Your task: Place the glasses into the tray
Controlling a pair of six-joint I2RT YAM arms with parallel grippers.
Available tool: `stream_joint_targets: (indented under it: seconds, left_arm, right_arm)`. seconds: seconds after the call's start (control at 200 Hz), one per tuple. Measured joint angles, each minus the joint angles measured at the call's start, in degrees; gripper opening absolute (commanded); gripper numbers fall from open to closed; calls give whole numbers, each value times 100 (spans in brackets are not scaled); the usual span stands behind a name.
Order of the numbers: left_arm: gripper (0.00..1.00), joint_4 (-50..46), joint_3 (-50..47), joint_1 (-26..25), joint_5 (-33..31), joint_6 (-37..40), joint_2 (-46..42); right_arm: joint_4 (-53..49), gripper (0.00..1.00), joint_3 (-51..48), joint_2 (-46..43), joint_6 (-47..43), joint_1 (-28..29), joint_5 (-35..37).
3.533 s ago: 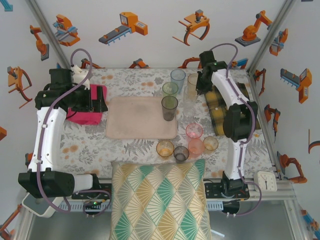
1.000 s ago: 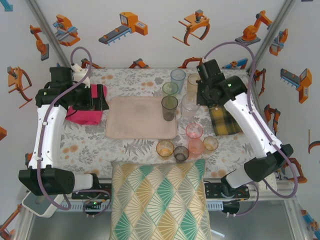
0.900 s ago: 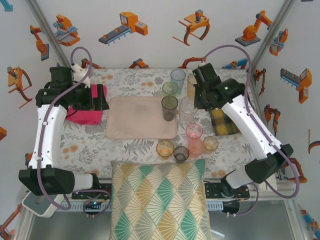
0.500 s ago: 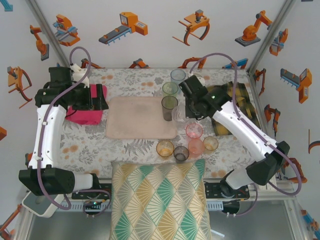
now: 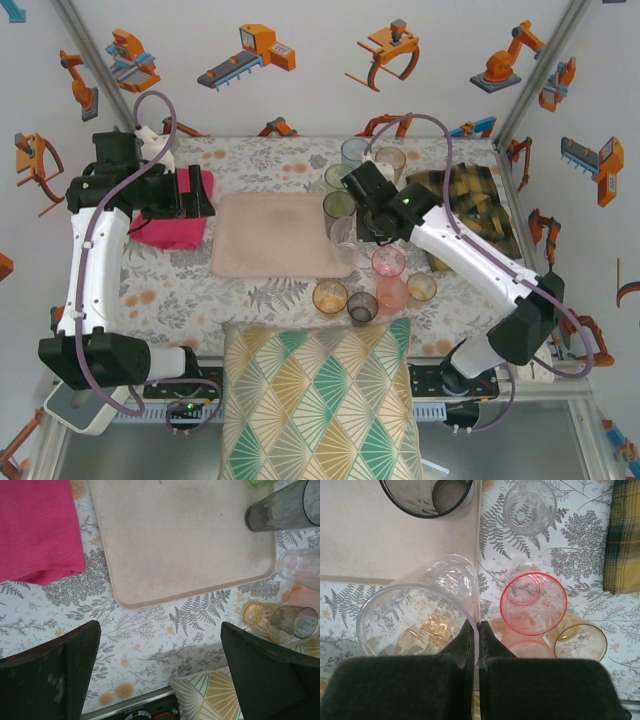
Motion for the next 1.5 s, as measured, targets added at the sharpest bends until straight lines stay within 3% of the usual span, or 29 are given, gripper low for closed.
stream_joint_targets:
  seconds: [0.796,1.497]
  left_arm:
    - [97,13,-136,72,22,-39,-85]
    - [97,57,-208,105,48,-39,-98]
  right_arm:
    - [699,0,-262,861,0,7,-48]
    - [776,2,-297,876,85,7,-44]
